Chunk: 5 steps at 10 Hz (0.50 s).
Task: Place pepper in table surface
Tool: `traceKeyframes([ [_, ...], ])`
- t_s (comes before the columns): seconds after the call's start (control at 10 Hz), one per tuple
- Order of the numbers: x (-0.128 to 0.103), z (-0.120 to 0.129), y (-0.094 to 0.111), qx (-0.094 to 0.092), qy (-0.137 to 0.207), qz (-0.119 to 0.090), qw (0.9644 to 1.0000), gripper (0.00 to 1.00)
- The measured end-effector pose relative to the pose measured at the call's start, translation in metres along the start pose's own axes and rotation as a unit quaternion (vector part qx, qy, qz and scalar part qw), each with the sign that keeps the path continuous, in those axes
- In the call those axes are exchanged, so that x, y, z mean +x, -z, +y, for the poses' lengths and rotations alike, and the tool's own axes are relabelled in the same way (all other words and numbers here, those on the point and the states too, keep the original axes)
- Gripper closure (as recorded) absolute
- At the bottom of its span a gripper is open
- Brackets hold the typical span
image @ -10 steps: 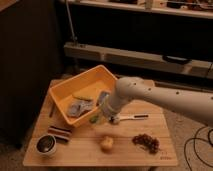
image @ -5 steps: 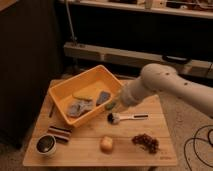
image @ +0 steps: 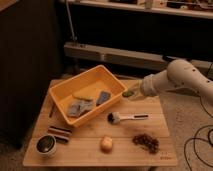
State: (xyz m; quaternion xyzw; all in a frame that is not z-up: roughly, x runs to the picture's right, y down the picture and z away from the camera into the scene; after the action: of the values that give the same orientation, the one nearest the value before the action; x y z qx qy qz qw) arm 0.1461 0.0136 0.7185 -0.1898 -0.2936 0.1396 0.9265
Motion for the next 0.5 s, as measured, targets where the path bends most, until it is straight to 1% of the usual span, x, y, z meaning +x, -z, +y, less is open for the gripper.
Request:
traceKeyframes([
  [0.1, 0.015, -0.007, -0.003, 0.003, -0.013, 0.002, 0.9999, 0.98],
  [0.2, 0.038, -0.013, -0.013, 0.004, -0.035, 0.006, 0.9994, 0.98],
  [0.3, 0.054, -0.013, -0.025, 0.003, -0.048, 0.008, 0.9988, 0.98],
  [0.4, 0.064, -0.013, -0.034, 0.000, -0.057, 0.009, 0.9984, 0.98],
  [0.5, 0.084, -0.014, -0.050, -0.005, -0.072, 0.016, 0.9973, 0.98],
])
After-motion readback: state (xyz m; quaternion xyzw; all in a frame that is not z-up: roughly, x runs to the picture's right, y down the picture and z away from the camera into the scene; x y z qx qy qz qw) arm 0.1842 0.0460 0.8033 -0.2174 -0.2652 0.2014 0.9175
